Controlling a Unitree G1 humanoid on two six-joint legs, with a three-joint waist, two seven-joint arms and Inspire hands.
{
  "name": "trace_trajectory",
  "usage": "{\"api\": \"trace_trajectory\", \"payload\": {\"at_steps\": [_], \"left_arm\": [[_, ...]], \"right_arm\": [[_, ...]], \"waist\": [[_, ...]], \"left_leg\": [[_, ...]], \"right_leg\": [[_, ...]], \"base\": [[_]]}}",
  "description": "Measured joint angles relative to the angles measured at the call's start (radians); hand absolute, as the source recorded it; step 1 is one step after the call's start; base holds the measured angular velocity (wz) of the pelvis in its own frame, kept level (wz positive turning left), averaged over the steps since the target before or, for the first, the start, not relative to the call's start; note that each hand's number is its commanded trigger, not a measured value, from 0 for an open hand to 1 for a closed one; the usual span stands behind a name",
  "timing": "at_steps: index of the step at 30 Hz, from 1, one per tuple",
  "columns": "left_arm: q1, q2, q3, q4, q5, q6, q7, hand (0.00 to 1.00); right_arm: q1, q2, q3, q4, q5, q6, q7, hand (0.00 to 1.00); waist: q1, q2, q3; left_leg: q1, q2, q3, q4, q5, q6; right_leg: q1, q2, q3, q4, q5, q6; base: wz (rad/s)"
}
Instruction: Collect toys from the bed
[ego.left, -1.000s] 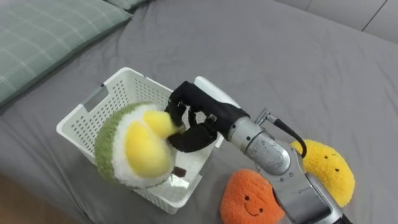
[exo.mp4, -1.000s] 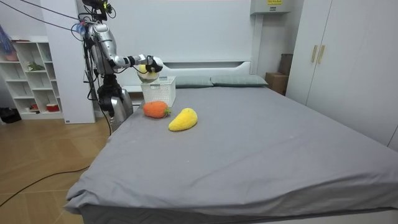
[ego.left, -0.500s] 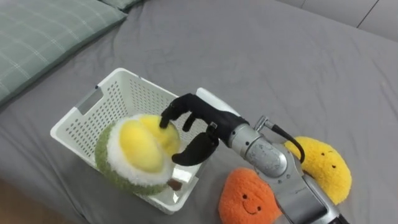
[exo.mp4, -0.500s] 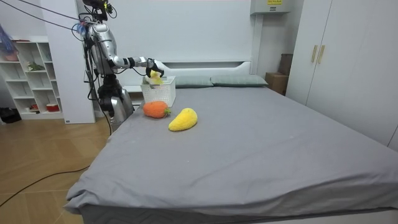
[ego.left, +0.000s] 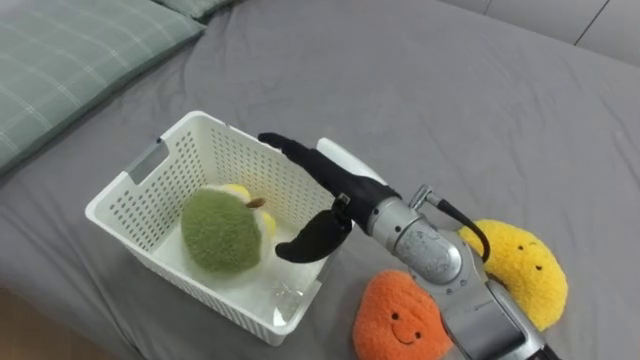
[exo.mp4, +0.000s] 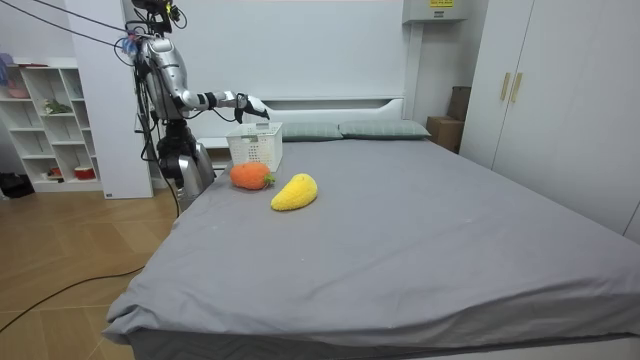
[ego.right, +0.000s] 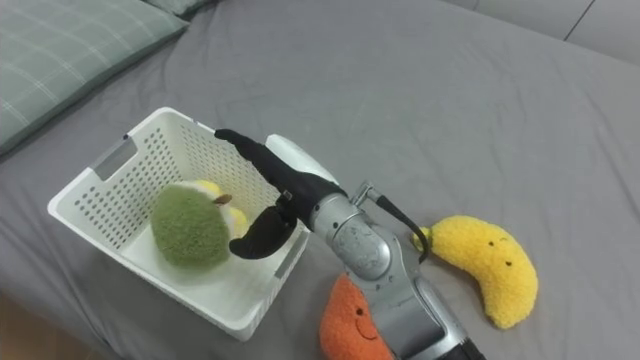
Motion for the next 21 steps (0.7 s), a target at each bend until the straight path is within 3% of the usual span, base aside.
{"api": "trace_trajectory", "payload": {"at_steps": [11,21], "left_arm": [[0.005,-0.001,0.001,-0.001,0.004,0.000,-0.001,0.00],[0.021,-0.001,0.016,-0.002,0.019,0.000,-0.002,0.00]], "right_arm": [[0.001,-0.002,-0.046,-0.011,-0.001,-0.001,-0.001,0.00],[0.025,-0.033,-0.088,-0.031,-0.008,-0.003,-0.068,0.00]], "waist": [[-0.031,0.003,-0.0029],[-0.046,0.000,-0.0100]], "left_leg": [[-0.001,0.000,0.001,-0.001,0.000,0.000],[0.014,0.003,0.025,-0.013,0.001,0.001]], "right_leg": [[0.000,0.000,0.002,0.001,0.000,0.000],[0.002,0.001,0.017,0.001,0.000,0.001]], "base": [[0.00],[-0.05]]}}
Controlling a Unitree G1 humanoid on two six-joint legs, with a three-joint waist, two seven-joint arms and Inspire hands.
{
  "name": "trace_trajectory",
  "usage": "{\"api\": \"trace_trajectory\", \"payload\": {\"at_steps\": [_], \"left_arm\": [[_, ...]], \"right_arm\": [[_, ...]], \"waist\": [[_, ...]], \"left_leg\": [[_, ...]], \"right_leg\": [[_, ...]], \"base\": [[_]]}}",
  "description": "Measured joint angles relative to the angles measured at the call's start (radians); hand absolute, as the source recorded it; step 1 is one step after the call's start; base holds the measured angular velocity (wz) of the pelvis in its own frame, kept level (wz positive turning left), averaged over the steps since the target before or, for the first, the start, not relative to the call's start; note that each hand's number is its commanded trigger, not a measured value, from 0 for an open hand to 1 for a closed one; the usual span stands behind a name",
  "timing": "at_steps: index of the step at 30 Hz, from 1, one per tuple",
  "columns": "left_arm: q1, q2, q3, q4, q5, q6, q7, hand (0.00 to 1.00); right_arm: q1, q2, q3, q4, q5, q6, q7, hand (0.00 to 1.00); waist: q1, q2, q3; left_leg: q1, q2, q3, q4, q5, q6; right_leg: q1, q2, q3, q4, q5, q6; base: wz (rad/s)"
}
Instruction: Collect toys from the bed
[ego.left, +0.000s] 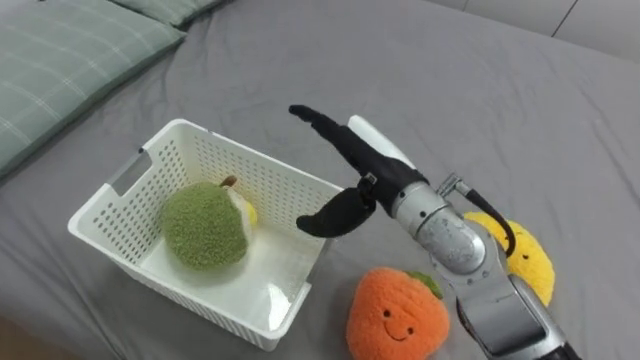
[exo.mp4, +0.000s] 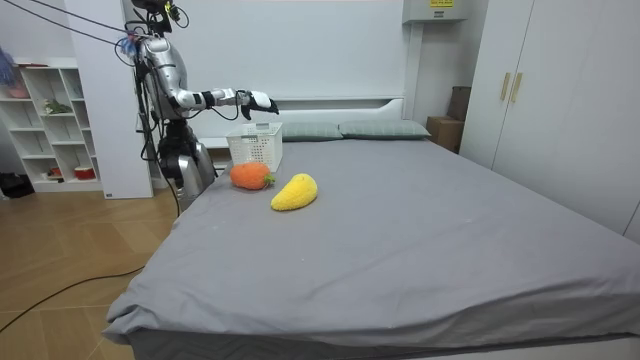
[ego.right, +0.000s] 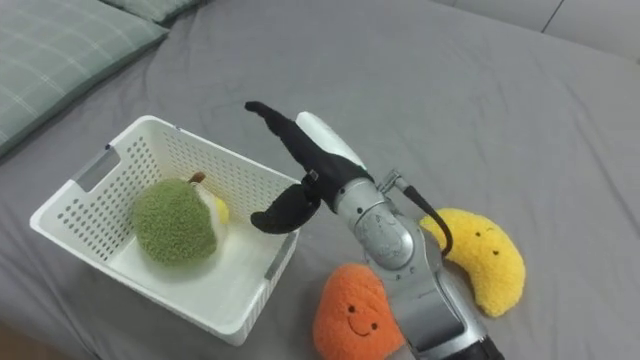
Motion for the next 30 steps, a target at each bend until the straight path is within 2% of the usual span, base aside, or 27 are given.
{"api": "trace_trajectory", "payload": {"at_steps": [4,8,9,15,22,30], "left_arm": [[0.011,-0.002,0.018,-0.001,0.000,0.000,0.000,0.00],[0.017,-0.005,0.052,-0.001,0.000,0.000,0.000,0.00],[0.023,-0.006,0.060,-0.001,0.000,-0.001,0.001,0.00],[0.043,-0.007,0.074,-0.001,-0.002,0.000,0.004,0.00],[0.054,-0.007,0.083,0.001,-0.002,-0.001,0.011,0.00],[0.098,-0.006,0.105,-0.001,0.001,-0.001,0.032,0.00]], "right_arm": [[0.017,-0.011,-0.020,-0.002,0.000,0.000,-0.012,0.00],[0.017,-0.026,-0.086,-0.013,0.006,-0.010,-0.048,0.00],[0.018,-0.035,-0.101,-0.012,0.006,-0.011,-0.063,0.00],[0.050,-0.050,-0.204,-0.005,0.040,-0.026,-0.125,0.00],[0.089,-0.068,-0.262,0.025,0.037,-0.032,-0.160,0.00],[0.088,-0.091,-0.357,0.132,0.038,-0.040,-0.237,0.00]], "waist": [[-0.011,-0.004,-0.0032],[-0.015,-0.005,-0.0035],[-0.021,-0.003,-0.0007],[-0.061,-0.002,0.0028],[-0.104,-0.011,-0.0014],[-0.112,-0.023,-0.0006]], "left_leg": [[0.002,0.000,-0.001,0.007,0.000,0.000],[0.006,0.000,-0.003,0.006,0.001,0.001],[0.017,0.000,-0.003,0.005,0.001,0.001],[0.033,0.000,0.000,-0.004,0.000,0.001],[0.035,-0.001,-0.001,-0.005,0.000,0.001],[0.037,-0.001,0.000,-0.008,0.000,0.001]], "right_leg": [[0.001,0.001,0.010,0.000,0.001,0.001],[0.005,-0.001,0.008,0.001,0.001,0.001],[0.014,-0.001,0.009,-0.001,0.001,0.002],[0.028,-0.005,0.011,0.000,0.001,0.002],[0.031,-0.003,0.013,0.000,0.001,0.002],[0.031,-0.003,0.013,-0.001,0.001,0.002]], "base": [[-0.01],[0.00],[0.00],[-0.01],[0.00],[0.00]]}}
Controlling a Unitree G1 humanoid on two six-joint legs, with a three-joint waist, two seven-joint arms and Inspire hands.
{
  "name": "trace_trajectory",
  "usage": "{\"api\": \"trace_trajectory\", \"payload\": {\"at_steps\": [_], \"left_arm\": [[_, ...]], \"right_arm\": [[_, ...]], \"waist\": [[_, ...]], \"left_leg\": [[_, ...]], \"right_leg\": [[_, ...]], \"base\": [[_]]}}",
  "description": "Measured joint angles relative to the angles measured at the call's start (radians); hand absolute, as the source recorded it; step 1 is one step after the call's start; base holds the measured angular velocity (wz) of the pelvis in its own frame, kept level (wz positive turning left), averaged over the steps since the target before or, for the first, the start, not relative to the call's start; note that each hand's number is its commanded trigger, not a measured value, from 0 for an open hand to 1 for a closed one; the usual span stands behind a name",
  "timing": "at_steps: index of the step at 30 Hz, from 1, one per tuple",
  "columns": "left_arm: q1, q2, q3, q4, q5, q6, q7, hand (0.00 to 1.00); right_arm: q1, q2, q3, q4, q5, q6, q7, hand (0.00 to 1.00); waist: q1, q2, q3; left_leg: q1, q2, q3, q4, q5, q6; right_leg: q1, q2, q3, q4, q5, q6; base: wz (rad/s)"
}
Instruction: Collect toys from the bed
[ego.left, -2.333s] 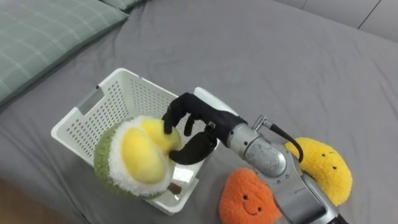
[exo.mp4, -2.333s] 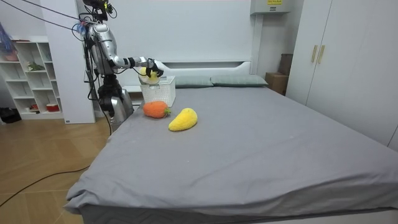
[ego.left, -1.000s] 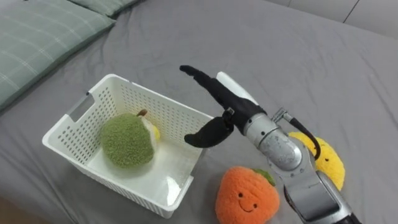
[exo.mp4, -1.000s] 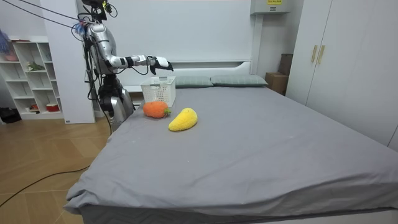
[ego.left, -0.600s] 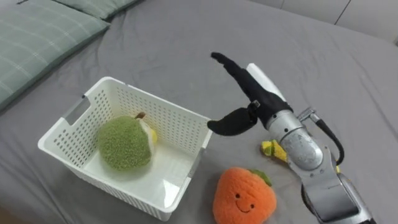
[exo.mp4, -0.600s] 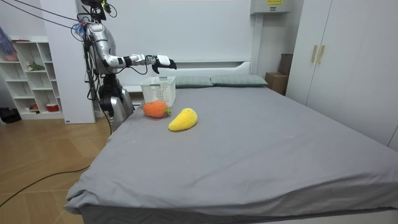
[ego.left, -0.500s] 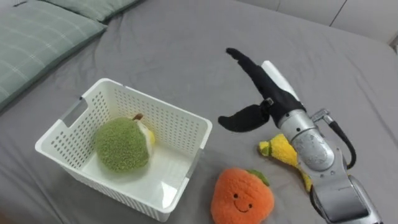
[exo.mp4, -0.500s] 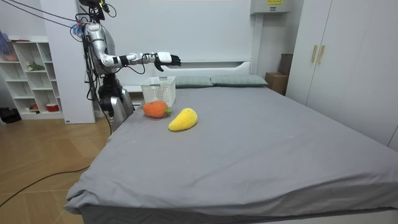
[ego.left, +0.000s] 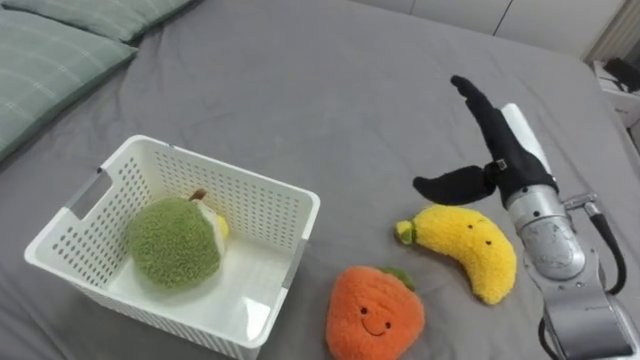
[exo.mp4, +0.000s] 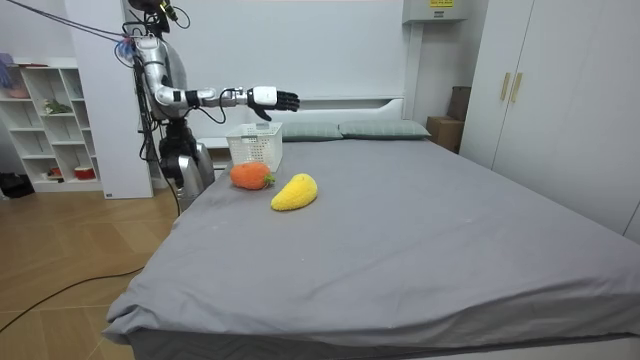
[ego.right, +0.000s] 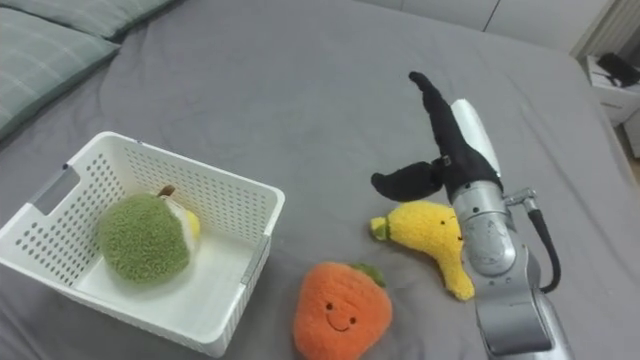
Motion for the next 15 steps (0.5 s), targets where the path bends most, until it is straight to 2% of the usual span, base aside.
{"api": "trace_trajectory", "payload": {"at_steps": [7,9,14,15], "left_arm": [[0.027,0.006,-0.003,-0.006,-0.002,0.001,0.012,0.00],[0.024,0.010,-0.003,-0.006,-0.001,0.001,0.011,0.00],[0.010,0.012,-0.027,-0.020,-0.003,0.003,0.011,0.00],[0.003,0.013,-0.037,-0.022,-0.012,0.003,0.011,0.00]], "right_arm": [[-0.007,-0.020,-0.005,0.196,0.026,-0.004,-0.015,0.00],[-0.015,-0.031,-0.006,0.258,0.040,-0.010,-0.021,0.00],[-0.102,-0.041,-0.017,0.406,0.088,-0.012,-0.044,0.00],[-0.142,-0.045,-0.017,0.456,0.086,-0.014,-0.056,0.00]], "waist": [[-0.007,0.001,0.0050],[-0.007,0.002,0.0043],[-0.025,0.014,0.0016],[-0.029,0.023,0.0048]], "left_leg": [[-0.006,0.000,-0.003,0.008,-0.001,0.001],[-0.023,0.000,-0.004,0.019,-0.003,0.002],[-0.088,0.000,-0.004,0.040,-0.001,0.005],[-0.107,0.000,-0.005,0.049,0.000,0.006]], "right_leg": [[-0.001,-0.004,-0.004,0.002,0.000,0.000],[-0.012,-0.004,-0.007,0.003,0.000,0.000],[-0.075,-0.004,-0.003,0.020,0.005,0.000],[-0.089,-0.004,-0.006,0.019,0.010,-0.001]], "base": [[0.01],[0.05],[-0.01],[0.00]]}}
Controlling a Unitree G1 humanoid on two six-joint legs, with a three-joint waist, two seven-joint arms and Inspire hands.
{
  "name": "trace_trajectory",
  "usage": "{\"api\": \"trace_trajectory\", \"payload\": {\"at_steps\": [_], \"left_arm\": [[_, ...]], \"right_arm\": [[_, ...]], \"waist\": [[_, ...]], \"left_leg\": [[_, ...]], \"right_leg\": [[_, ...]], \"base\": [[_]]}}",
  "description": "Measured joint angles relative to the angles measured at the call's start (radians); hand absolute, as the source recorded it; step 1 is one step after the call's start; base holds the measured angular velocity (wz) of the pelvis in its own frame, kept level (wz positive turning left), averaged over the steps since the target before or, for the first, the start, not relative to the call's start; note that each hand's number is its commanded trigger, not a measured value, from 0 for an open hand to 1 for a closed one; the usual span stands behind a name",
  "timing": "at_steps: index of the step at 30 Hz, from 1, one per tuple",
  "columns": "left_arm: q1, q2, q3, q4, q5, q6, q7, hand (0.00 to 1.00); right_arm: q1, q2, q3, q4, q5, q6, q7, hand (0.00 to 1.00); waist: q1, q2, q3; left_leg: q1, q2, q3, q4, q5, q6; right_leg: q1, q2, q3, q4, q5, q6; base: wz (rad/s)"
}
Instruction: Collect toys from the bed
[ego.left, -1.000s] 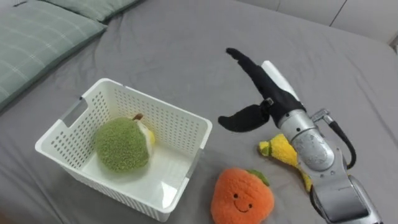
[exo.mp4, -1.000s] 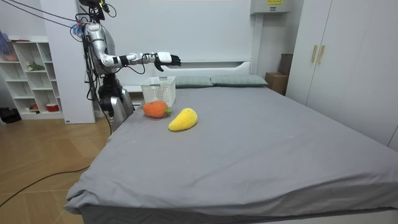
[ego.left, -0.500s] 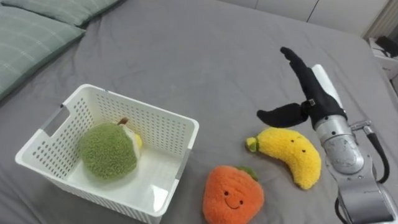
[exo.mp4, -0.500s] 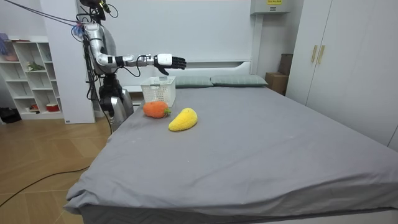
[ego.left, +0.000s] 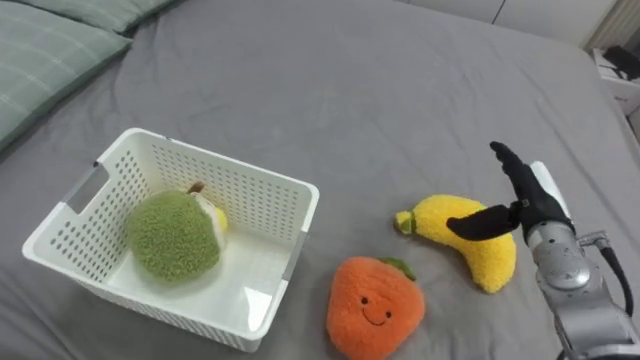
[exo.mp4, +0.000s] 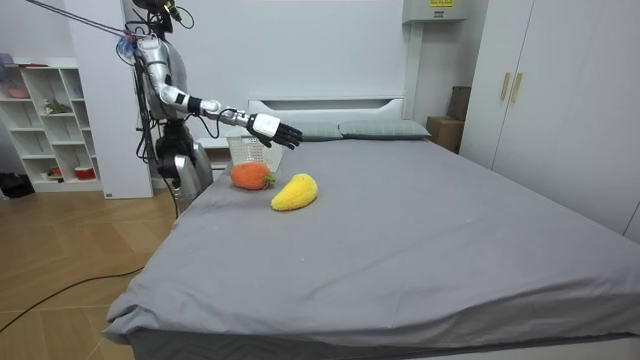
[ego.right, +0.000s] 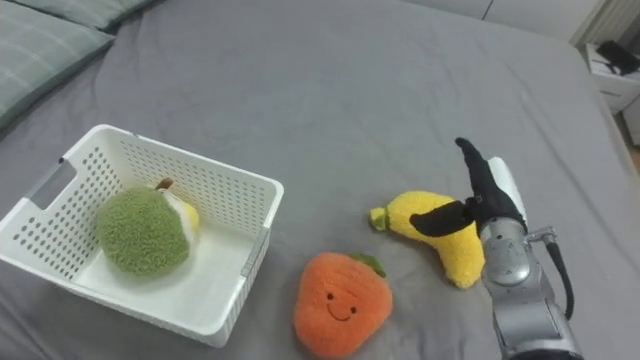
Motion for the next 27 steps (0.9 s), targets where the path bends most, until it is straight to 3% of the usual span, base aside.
{"api": "trace_trajectory", "payload": {"at_steps": [7,14,18,21,27], "left_arm": [[-0.037,0.021,-0.079,-0.008,-0.087,-0.008,-0.022,0.00],[-0.036,0.021,-0.085,-0.005,-0.089,-0.008,-0.038,0.00],[-0.053,0.021,-0.090,-0.003,-0.127,-0.007,-0.053,0.00],[-0.070,0.023,-0.107,0.002,-0.126,-0.007,-0.063,0.00],[-0.076,0.024,-0.134,0.005,-0.127,-0.009,-0.083,0.00]], "right_arm": [[-0.117,-0.021,0.000,0.209,0.013,-0.044,-0.048,0.00],[-0.160,-0.042,-0.019,0.367,0.036,-0.057,-0.092,0.00],[-0.210,-0.050,-0.018,0.476,0.045,-0.058,-0.095,0.00],[-0.222,-0.052,-0.018,0.504,0.052,-0.059,-0.101,0.00],[-0.222,-0.065,-0.016,0.520,0.070,-0.068,-0.102,0.00]], "waist": [[-0.009,0.007,0.0006],[-0.003,0.004,-0.0003],[-0.006,0.010,0.0050],[-0.003,0.018,0.0088],[0.000,0.019,0.0085]], "left_leg": [[-0.064,-0.001,-0.005,0.008,0.008,0.003],[-0.113,-0.003,-0.014,0.021,0.009,0.003],[-0.131,-0.004,-0.021,0.020,0.012,0.003],[-0.133,-0.005,-0.025,0.019,0.013,0.003],[-0.151,-0.012,-0.031,0.004,0.028,0.004]], "right_leg": [[-0.057,-0.002,-0.023,0.000,0.006,-0.001],[-0.105,-0.007,-0.025,-0.001,0.006,-0.001],[-0.120,-0.008,-0.031,-0.001,0.006,-0.001],[-0.122,-0.009,-0.039,-0.001,0.006,-0.001],[-0.143,-0.014,-0.048,0.000,0.006,-0.001]], "base": [[0.05],[0.02],[0.03],[0.06],[0.04]]}}
